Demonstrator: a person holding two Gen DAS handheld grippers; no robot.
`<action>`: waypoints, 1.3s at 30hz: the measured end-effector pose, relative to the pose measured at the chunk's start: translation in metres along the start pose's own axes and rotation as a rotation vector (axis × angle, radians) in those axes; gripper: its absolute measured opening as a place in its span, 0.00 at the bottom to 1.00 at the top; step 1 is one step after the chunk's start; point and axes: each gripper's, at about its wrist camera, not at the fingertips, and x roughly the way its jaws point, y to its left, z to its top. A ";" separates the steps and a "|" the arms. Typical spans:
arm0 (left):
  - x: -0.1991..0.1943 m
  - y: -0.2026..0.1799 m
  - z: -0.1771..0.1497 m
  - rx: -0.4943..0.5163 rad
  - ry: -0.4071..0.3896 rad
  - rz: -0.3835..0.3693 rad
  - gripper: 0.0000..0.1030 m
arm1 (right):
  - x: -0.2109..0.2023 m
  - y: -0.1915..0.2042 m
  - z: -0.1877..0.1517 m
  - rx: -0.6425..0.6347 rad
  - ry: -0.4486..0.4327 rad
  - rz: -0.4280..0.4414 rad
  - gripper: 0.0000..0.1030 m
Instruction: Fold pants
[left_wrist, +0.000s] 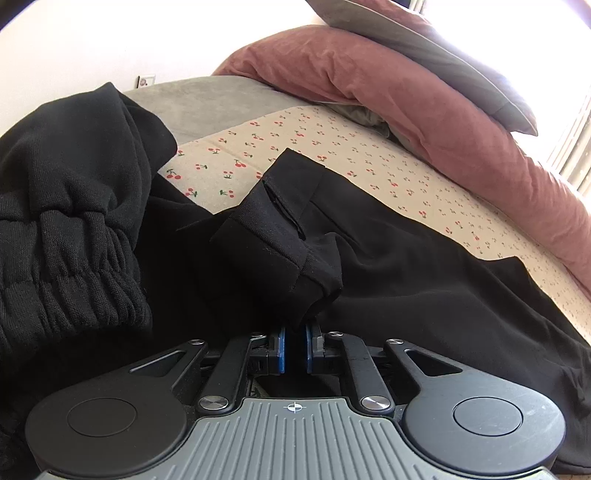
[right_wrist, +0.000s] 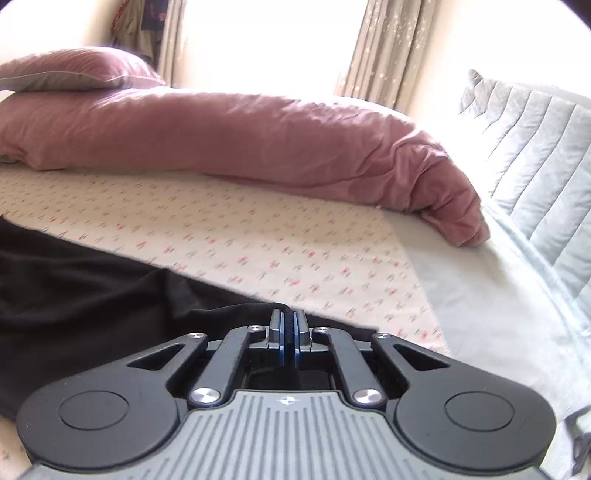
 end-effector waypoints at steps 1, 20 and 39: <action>0.000 -0.001 0.000 0.009 -0.002 0.004 0.10 | 0.012 -0.010 0.014 -0.018 0.003 -0.067 0.00; -0.068 0.000 0.019 -0.027 -0.100 -0.099 0.29 | 0.125 -0.031 -0.013 0.002 0.202 -0.199 0.64; 0.165 -0.300 0.058 0.635 0.164 -0.355 0.19 | 0.014 0.013 -0.133 0.861 0.211 0.091 0.36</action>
